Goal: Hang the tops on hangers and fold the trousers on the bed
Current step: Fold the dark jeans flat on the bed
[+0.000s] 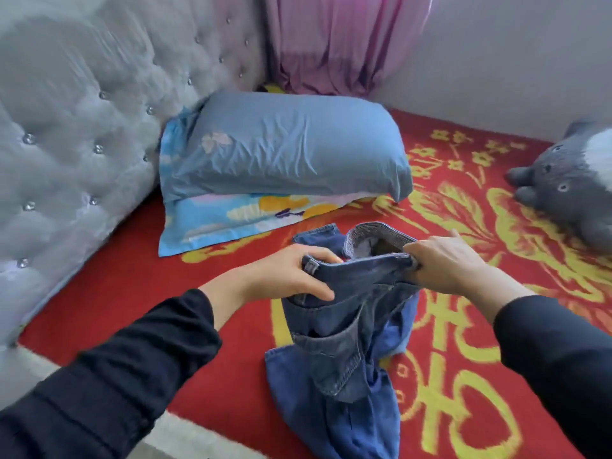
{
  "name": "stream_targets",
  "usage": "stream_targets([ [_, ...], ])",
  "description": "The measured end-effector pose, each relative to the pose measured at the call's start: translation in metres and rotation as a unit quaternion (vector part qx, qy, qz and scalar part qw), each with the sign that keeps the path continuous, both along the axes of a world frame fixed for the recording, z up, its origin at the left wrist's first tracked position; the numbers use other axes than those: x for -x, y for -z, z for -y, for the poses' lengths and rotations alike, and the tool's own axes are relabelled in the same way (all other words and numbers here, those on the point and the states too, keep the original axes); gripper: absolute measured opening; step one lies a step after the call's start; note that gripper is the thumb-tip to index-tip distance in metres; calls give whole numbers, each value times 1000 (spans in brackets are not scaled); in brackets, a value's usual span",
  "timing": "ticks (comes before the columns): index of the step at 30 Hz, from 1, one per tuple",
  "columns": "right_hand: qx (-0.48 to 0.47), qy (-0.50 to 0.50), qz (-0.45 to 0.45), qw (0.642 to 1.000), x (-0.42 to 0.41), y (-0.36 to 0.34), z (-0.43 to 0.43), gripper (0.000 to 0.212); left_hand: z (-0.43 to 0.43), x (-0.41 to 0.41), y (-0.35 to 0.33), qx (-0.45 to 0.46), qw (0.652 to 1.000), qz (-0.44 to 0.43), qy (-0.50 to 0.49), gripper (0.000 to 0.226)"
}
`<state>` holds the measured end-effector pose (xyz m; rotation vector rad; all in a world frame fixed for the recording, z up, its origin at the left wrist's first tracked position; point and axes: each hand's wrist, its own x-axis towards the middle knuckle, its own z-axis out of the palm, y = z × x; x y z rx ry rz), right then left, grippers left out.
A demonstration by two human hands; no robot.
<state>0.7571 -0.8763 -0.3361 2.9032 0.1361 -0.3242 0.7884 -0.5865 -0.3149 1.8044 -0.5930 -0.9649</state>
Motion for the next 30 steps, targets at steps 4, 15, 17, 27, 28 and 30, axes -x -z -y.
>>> stream_targets([
  [4, 35, 55, -23, 998, 31, -69, 23, 16, 26, 7, -93, -20, 993, 74, 84, 15],
  [15, 58, 243, -2, 968, 188, -218, 140, 28, 115, 62, -322, 22, 971, 147, 189, 7],
  [17, 9, 273, 45, 961, 218, -239, 165, 4, 126, 73, -343, -1, 974, 158, 165, 8],
  [27, -259, 289, 278, 879, 328, -342, 284, 19, 229, 151, -382, -212, 854, 465, -93, 21],
  [28, -260, 281, 307, 871, 336, -348, 295, 20, 244, 161, -382, -223, 831, 495, -120, 20],
  [30, -250, 276, 374, 849, 351, -357, 317, 23, 273, 180, -383, -223, 777, 557, -190, 20],
])
